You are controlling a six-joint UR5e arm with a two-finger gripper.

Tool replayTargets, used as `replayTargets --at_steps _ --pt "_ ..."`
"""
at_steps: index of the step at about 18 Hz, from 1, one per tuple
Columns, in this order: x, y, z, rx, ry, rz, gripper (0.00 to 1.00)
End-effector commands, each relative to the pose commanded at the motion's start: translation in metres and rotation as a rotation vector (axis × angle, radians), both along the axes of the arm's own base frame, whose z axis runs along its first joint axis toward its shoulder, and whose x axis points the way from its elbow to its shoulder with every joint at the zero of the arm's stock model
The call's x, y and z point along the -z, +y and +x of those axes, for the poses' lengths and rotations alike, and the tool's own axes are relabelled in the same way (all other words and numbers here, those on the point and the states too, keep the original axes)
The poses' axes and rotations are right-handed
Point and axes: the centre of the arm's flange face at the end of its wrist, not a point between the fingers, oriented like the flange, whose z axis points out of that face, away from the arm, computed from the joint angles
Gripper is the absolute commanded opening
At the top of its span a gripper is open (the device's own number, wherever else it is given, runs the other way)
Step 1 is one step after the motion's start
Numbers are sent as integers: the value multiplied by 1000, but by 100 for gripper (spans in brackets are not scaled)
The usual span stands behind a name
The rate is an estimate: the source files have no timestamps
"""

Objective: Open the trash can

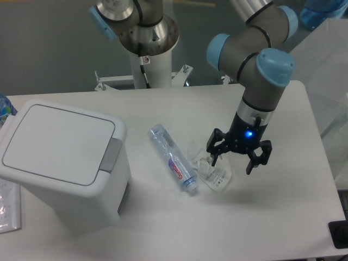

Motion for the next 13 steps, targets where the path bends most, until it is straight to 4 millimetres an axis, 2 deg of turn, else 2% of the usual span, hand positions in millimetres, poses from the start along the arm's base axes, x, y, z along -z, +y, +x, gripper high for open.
replayTargets --at_steps 13 --pt "-1 2 2 3 -6 11 100"
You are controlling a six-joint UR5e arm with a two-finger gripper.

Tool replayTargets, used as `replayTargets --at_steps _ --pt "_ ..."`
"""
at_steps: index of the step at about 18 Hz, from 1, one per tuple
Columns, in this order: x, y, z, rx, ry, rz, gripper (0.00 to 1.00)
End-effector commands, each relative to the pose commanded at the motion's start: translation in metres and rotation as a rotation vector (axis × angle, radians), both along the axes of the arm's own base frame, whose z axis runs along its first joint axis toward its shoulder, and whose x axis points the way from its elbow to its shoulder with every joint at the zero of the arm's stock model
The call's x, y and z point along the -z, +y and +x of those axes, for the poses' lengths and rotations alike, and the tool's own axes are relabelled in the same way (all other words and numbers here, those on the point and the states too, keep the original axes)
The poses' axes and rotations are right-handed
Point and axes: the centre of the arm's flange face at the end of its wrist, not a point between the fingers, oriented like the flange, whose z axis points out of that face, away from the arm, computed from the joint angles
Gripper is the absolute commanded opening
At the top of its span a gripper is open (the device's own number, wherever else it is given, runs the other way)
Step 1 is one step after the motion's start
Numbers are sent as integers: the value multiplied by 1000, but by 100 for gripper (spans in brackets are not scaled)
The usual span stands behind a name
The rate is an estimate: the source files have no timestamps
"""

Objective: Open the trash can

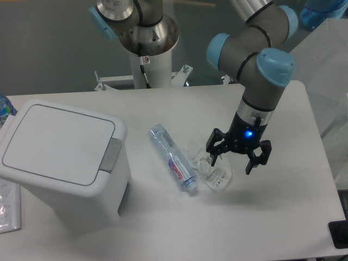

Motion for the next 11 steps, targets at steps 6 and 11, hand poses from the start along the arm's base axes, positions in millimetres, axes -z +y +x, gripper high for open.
replayTargets --at_steps 6,11 --pt "-38 16 -5 -99 -75 144 100" --pt "-83 43 1 -191 -169 264 100"
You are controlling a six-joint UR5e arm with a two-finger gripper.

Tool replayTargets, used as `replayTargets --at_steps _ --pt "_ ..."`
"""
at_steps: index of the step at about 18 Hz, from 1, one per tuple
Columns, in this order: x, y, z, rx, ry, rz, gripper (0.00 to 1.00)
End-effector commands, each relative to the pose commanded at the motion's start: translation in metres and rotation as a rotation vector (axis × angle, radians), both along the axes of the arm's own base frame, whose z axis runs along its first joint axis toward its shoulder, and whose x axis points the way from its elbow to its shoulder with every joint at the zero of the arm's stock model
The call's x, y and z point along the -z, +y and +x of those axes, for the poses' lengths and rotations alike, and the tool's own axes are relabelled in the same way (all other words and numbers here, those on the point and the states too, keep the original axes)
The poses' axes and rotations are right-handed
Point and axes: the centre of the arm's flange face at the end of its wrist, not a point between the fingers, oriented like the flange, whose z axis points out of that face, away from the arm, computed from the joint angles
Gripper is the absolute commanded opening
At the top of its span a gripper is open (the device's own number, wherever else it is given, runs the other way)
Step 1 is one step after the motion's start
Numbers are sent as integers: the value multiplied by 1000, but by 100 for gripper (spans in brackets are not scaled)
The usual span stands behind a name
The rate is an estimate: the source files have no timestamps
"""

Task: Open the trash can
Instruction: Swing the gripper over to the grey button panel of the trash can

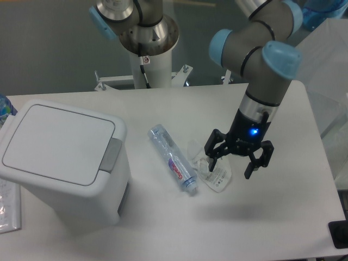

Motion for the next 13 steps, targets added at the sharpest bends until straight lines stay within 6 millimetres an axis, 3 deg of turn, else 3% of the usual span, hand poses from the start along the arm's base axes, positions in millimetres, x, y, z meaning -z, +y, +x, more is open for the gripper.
replayTargets --at_steps 5,8,13 --pt "-45 26 26 -11 -75 107 100" --pt "-48 45 53 32 -79 106 100" --pt "-71 56 100 70 -75 117 100"
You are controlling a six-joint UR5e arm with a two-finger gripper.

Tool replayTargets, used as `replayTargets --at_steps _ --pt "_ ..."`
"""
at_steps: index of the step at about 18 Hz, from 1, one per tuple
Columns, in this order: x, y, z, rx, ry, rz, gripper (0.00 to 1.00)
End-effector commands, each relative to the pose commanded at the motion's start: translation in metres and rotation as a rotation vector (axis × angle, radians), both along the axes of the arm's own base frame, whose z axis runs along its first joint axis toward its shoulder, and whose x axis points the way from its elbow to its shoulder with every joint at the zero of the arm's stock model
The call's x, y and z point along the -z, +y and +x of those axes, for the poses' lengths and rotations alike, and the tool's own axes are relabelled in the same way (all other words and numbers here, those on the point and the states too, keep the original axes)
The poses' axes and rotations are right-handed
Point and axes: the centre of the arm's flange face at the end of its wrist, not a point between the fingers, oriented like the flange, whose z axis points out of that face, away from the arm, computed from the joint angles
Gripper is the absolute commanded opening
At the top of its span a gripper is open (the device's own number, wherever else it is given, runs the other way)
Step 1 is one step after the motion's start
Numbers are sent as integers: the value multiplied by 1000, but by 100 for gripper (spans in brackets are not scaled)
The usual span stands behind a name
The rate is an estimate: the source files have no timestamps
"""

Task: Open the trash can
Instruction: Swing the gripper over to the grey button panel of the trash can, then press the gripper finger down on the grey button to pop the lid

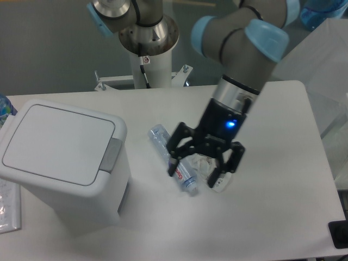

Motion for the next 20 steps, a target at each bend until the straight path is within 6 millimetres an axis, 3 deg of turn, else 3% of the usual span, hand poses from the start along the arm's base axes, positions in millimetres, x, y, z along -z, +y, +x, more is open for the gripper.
replayTargets --at_steps 5,9,14,20 --pt "13 -5 27 29 -10 -19 100" --pt "19 5 42 54 -20 -28 100" --pt "37 2 47 60 -40 -49 100" --pt "43 3 46 62 -35 -62 100"
